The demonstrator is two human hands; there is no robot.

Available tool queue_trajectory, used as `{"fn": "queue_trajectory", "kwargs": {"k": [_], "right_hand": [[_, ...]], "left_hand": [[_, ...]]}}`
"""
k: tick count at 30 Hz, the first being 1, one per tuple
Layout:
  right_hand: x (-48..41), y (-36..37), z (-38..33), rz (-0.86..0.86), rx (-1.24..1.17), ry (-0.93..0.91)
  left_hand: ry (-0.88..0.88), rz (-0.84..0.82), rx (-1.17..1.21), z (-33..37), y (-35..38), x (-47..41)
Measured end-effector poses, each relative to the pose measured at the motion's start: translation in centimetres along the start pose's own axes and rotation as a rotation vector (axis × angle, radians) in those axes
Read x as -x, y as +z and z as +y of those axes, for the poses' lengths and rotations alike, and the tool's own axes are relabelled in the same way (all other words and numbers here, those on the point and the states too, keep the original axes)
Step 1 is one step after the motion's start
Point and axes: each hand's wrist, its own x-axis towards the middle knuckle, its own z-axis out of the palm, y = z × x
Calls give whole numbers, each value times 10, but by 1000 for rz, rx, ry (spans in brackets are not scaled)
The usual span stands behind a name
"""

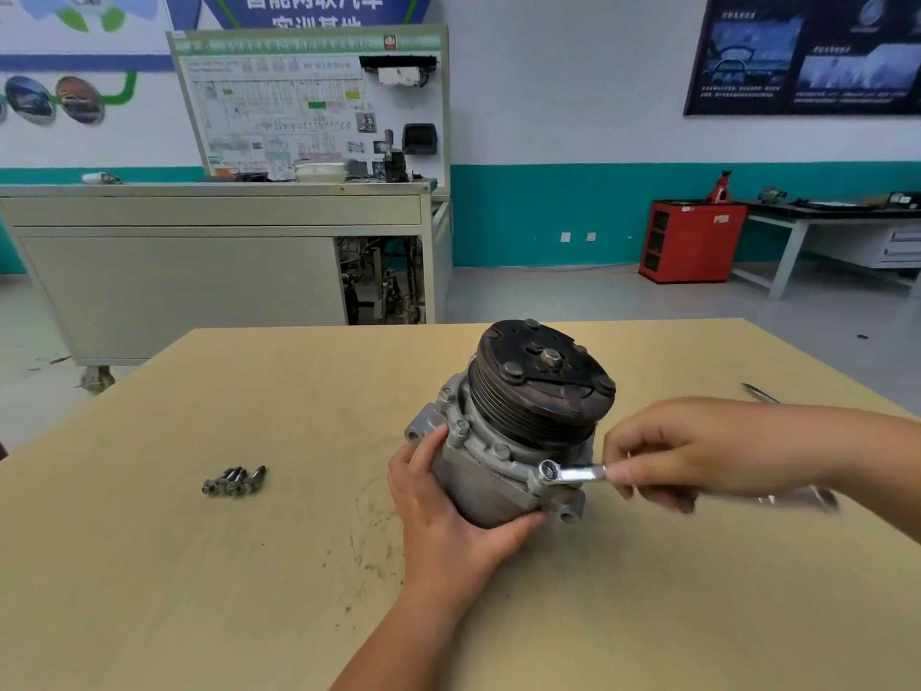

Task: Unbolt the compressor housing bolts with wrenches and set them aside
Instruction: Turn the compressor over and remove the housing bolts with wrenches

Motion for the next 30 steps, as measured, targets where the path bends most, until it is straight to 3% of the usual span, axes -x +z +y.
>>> {"fn": "queue_trajectory", "kwargs": {"k": [2, 6, 8, 15, 19, 23, 25, 30], "right_hand": [[-2, -5, 3, 50, -8, -33], [7, 13, 12, -242, -421, 63], [9, 25, 13, -303, -553, 59], [5, 45, -2, -211, -794, 72], [4, 24, 1, -282, -573, 107], [-8, -8, 4, 68, 156, -10], [-10, -14, 10, 147, 243, -70], [7, 0, 22, -226, -468, 67]], "left_hand": [[-3, -5, 2, 1, 0, 0], [-3, -2, 4, -1, 0, 0], [-5, 0, -4, -1, 0, 0], [18, 1, -16, -3, 0, 0], [14, 3, 13, -4, 1, 0], [17, -1, 6, -5, 0, -2], [12, -5, 2, -5, 0, -2], [17, 0, 5, -5, 0, -2]]}}
